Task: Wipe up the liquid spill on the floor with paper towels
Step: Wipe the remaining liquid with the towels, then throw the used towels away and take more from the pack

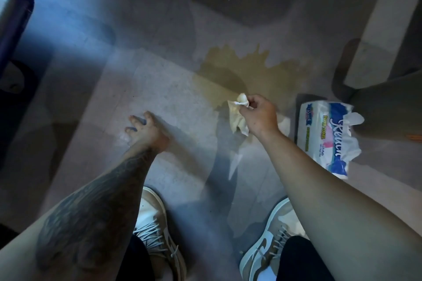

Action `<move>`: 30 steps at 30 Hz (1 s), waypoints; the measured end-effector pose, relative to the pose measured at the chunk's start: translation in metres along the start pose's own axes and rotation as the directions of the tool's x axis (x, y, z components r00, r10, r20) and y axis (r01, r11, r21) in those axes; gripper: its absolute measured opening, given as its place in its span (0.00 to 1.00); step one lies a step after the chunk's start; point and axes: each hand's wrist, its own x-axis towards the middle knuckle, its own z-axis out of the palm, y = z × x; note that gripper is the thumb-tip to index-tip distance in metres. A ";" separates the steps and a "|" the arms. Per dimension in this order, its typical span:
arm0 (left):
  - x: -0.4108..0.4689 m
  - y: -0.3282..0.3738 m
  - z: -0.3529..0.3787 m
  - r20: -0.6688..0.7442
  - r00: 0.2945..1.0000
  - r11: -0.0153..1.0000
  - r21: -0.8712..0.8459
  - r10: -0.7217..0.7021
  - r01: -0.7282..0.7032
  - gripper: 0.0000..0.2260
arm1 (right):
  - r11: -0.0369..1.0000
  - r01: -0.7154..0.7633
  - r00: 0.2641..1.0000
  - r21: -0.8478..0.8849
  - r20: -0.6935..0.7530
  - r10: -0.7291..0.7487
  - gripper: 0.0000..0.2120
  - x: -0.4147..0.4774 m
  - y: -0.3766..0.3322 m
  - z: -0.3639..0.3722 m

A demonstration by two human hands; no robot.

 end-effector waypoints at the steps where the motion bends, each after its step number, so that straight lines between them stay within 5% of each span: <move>1: -0.004 0.004 -0.003 0.019 0.999 0.999 -0.023 0.044 -0.043 0.38 | 0.998 -0.026 1.000 0.055 -0.005 0.027 0.06 -0.003 -0.003 -0.006; 4: -0.033 0.032 -0.007 0.045 0.979 0.966 -0.181 0.197 -0.186 0.30 | 0.984 -0.070 0.997 0.164 -0.006 0.072 0.08 -0.013 -0.013 -0.024; 7: -0.072 0.073 -0.016 0.070 0.954 0.813 -0.544 0.290 -0.207 0.22 | 0.968 -0.093 0.995 0.233 -0.010 0.098 0.07 -0.020 -0.025 -0.044; 9: -0.094 0.104 -0.032 -0.020 0.928 0.727 -0.616 0.372 -0.304 0.19 | 0.956 -0.083 0.996 0.281 -0.007 0.089 0.07 -0.024 -0.036 -0.063; 17: -0.154 0.224 -0.112 -0.335 0.667 0.502 -0.461 0.666 -0.732 0.10 | 0.881 0.051 0.992 0.469 -0.123 0.008 0.12 -0.029 -0.080 -0.139; 22: -0.223 0.312 -0.127 -0.400 0.401 0.335 -0.226 0.824 -0.915 0.09 | 0.823 0.185 0.947 0.538 -0.322 -0.002 0.14 -0.030 -0.078 -0.231; 30: -0.345 0.448 -0.086 -0.105 0.346 0.287 -0.365 0.932 -0.886 0.20 | 0.835 0.314 0.750 0.453 -0.658 0.075 0.11 -0.039 -0.008 -0.386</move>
